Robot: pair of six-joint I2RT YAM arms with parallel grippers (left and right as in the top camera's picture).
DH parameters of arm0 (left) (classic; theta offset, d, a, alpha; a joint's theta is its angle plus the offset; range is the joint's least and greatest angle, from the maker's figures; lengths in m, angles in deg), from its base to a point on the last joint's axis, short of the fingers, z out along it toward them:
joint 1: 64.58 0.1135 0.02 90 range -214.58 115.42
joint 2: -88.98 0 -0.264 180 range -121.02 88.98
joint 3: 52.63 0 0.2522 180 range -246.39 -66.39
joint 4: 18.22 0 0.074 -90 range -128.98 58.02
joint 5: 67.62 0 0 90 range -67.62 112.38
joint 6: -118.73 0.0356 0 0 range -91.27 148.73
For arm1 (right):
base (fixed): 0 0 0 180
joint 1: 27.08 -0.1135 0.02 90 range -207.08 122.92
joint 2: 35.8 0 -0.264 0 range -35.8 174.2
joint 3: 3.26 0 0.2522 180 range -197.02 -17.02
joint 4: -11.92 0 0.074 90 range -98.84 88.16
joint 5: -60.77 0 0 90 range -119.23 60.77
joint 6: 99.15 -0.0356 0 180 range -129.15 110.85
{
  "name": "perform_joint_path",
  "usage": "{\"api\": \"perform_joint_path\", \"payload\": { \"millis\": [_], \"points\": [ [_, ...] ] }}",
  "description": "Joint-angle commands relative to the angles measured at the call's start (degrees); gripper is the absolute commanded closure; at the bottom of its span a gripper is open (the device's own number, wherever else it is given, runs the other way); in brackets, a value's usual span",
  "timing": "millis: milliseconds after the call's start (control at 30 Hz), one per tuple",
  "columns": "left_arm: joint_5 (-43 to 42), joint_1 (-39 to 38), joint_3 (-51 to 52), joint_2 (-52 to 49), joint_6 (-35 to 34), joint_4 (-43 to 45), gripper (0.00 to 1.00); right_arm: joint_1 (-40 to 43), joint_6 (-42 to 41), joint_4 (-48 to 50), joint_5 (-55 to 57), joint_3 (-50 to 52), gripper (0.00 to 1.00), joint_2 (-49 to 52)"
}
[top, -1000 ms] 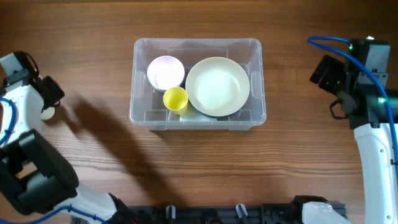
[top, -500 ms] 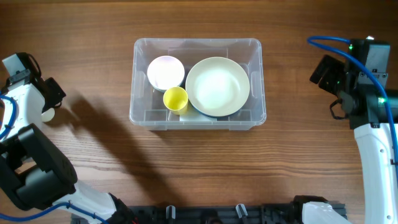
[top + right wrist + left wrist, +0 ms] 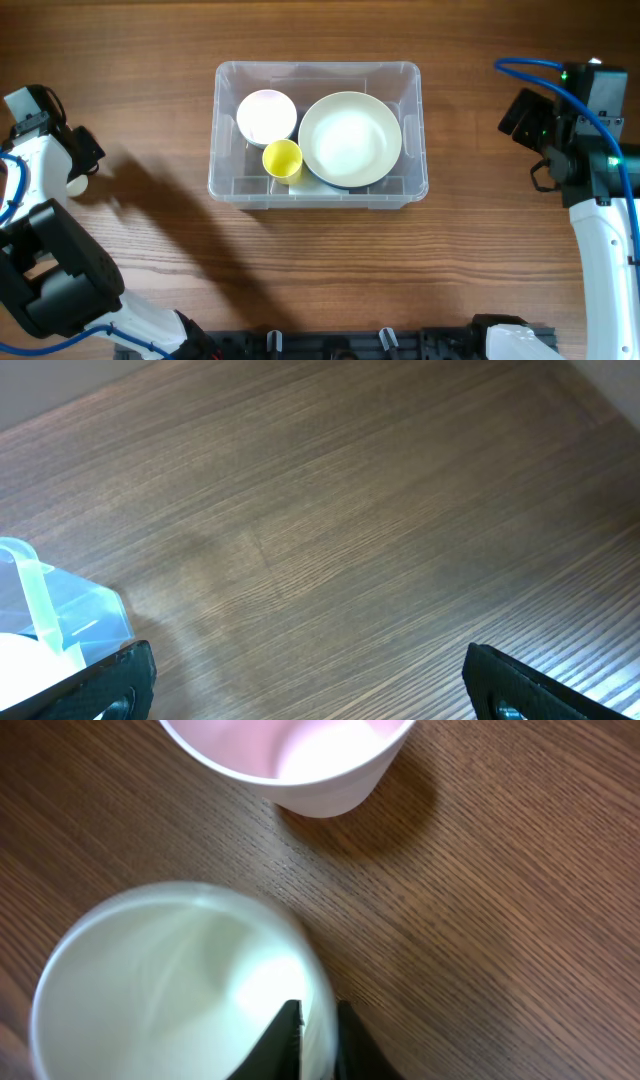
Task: Pack container
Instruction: 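Lower the left gripper onto the pale green cup and grasp it, then carry the pale green cup right and drop it into the yellow cup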
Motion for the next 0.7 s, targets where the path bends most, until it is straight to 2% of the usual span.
{"api": "perform_joint_path", "payload": {
  "millis": [0,200,367,567,667],
  "points": [
    [1.3,0.2,-0.1,-0.2,0.5,-0.3,0.96,0.0,-0.7,0.2,1.2,-0.7,0.00,-0.1],
    [1.1,-0.3,-0.1,0.2,0.2,-0.6,0.96,0.0,-0.7,0.2,1.2,-0.7,0.00,-0.1],
    [1.1,-3.2,-0.6,4.9,0.3,-3.3,0.96,0.0,-0.7,0.2,1.2,-0.7,0.00,-0.1],
    [1.0,-10.5,-2.8,15.2,0.3,-6.8,0.96,0.0,-0.7,0.2,1.2,-0.7,0.00,-0.1],
    [1.0,-16.6,-3.0,21.9,0.3,-7.3,0.96,0.0,-0.7,0.2,1.2,-0.7,0.00,-0.1]
  ]
}}
